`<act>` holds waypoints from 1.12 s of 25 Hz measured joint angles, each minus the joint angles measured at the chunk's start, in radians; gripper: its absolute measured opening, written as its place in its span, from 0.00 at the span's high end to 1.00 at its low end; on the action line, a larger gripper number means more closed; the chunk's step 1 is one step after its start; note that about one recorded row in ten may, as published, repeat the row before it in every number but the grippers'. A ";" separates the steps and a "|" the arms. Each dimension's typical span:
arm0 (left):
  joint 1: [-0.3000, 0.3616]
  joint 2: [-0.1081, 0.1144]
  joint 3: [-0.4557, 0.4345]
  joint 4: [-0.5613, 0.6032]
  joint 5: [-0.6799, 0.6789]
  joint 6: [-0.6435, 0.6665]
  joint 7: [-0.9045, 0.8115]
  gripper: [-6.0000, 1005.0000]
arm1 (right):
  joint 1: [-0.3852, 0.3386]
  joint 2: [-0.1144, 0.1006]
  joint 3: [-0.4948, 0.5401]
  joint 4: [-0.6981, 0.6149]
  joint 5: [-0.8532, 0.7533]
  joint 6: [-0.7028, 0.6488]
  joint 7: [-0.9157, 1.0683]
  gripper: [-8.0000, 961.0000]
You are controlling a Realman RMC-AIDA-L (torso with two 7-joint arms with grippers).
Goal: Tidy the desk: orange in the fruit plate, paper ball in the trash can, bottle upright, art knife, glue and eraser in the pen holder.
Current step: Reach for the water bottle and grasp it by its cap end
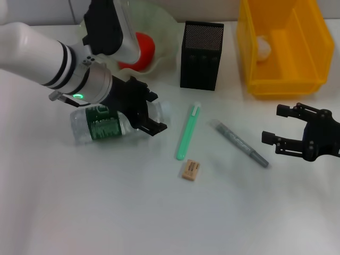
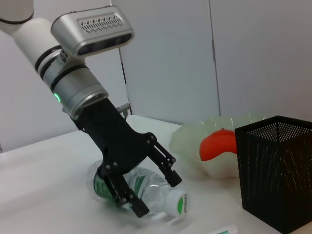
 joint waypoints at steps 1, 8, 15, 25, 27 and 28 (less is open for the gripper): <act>0.000 0.000 0.000 0.000 0.000 0.000 0.000 0.19 | 0.000 0.000 0.000 0.000 0.000 0.000 0.000 0.17; -0.007 0.000 0.037 -0.022 -0.008 -0.038 -0.002 0.23 | -0.001 0.000 0.000 0.000 0.000 0.000 -0.001 0.17; -0.007 -0.001 0.106 -0.023 -0.015 -0.074 -0.014 0.29 | -0.002 0.000 0.000 0.000 0.001 -0.001 -0.001 0.17; -0.007 -0.001 0.176 -0.014 -0.017 -0.110 -0.043 0.46 | -0.002 0.000 0.000 0.000 0.004 -0.010 -0.001 0.17; -0.007 -0.001 0.178 -0.011 -0.015 -0.108 -0.043 0.49 | -0.002 0.000 0.000 0.000 0.004 -0.010 -0.001 0.17; -0.007 -0.001 0.180 -0.007 -0.014 -0.104 -0.043 0.50 | -0.003 0.000 0.000 0.000 0.004 -0.010 -0.001 0.17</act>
